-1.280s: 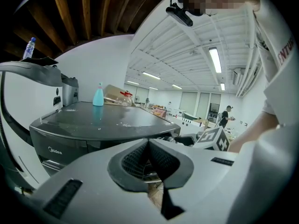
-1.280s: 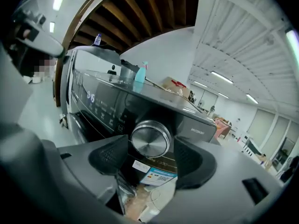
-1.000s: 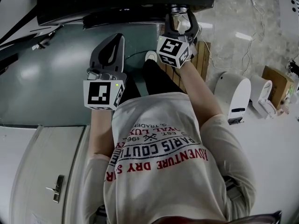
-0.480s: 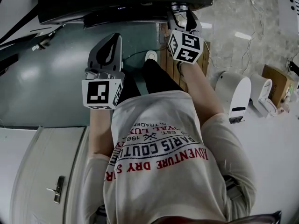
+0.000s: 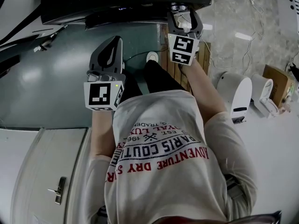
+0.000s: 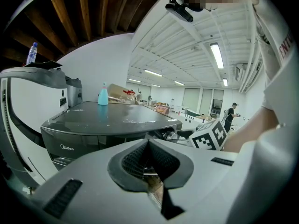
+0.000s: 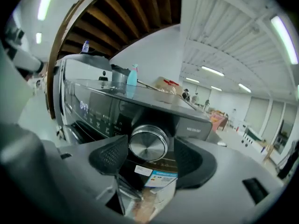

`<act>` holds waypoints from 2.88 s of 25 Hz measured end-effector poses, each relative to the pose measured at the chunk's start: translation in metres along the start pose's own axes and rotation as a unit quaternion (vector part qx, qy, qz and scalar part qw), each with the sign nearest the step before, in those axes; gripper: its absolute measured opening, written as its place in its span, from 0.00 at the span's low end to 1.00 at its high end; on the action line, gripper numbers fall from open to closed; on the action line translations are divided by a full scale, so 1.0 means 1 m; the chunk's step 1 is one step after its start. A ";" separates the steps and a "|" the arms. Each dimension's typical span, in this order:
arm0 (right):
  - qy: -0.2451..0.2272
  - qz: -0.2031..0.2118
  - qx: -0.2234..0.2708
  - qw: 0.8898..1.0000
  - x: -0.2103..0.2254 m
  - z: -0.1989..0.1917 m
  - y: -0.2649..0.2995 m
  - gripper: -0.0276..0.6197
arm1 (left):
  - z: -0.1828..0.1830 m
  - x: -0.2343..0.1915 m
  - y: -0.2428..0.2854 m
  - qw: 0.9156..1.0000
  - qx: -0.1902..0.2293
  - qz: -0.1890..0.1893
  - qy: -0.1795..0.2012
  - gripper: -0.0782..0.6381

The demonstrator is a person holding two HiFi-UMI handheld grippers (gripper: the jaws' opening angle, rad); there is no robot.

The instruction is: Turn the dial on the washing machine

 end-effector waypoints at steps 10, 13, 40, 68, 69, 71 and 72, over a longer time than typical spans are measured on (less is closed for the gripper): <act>-0.182 -0.031 0.015 0.983 -0.010 -0.013 0.004 0.48 | -0.005 -0.006 0.003 1.000 -0.008 -0.007 -0.002 0.13; -0.140 -0.022 0.010 0.990 -0.007 -0.011 0.003 0.48 | -0.006 -0.006 0.002 1.000 -0.012 -0.007 0.000 0.13; -0.099 0.008 -0.006 0.995 -0.003 -0.016 0.000 0.49 | 0.001 -0.005 0.003 0.999 0.000 -0.023 0.029 0.13; 0.093 0.084 -0.028 0.992 0.023 -0.010 0.005 0.44 | -0.001 -0.002 0.012 0.999 -0.006 -0.034 0.026 0.13; 0.081 0.080 -0.028 0.993 0.022 -0.009 0.004 0.44 | -0.001 -0.002 0.012 0.999 -0.006 -0.034 0.026 0.13; 0.042 0.066 -0.021 0.997 0.018 -0.005 0.000 0.44 | -0.001 -0.004 0.010 0.999 -0.007 -0.032 0.027 0.13; 0.015 0.060 -0.013 0.998 0.014 -0.002 -0.003 0.44 | -0.001 -0.004 0.010 0.999 -0.007 -0.031 0.026 0.13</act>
Point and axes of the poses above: the fingertips, and each gripper's own axes: y forward along the fingers, x to its right, z out of its top, the point moved 8 cm from there along -y, backward along the fingers, and after that the axes turned 9 degrees about y, right-handed, at the moved point
